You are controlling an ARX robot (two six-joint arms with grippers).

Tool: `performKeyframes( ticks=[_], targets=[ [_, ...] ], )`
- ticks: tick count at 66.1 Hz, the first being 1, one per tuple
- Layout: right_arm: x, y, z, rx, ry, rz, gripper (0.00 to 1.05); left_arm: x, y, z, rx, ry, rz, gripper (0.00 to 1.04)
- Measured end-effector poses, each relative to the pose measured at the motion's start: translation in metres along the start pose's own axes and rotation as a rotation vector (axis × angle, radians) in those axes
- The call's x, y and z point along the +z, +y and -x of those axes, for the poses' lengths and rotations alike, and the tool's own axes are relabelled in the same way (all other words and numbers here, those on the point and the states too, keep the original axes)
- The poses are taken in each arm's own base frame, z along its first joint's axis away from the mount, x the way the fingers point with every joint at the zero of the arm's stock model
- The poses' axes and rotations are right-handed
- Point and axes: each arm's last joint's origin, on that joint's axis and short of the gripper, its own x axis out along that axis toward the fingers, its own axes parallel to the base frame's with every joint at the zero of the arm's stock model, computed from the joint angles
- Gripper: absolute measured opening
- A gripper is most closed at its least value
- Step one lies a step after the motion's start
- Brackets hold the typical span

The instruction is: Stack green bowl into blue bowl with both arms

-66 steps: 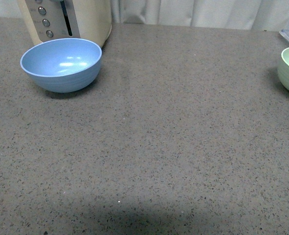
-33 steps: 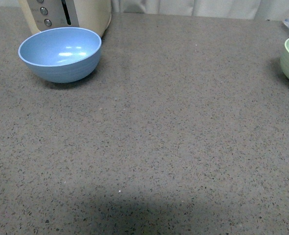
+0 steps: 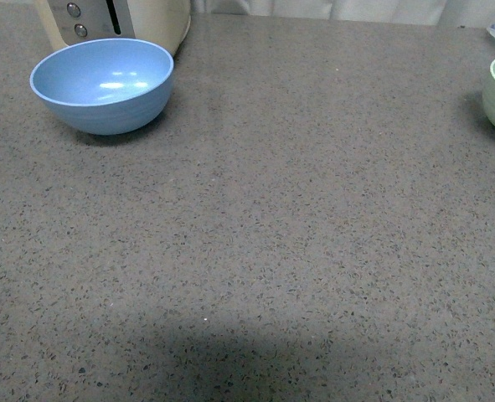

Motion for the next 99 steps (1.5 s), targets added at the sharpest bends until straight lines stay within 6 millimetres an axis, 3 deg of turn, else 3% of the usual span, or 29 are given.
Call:
performKeyframes(
  ticks=[99],
  targets=[
    [0.0000, 0.0000, 0.0000, 0.000, 0.000, 0.000, 0.95, 0.0000, 0.0000, 0.0000, 0.000, 0.000, 0.000, 0.98]
  ],
)
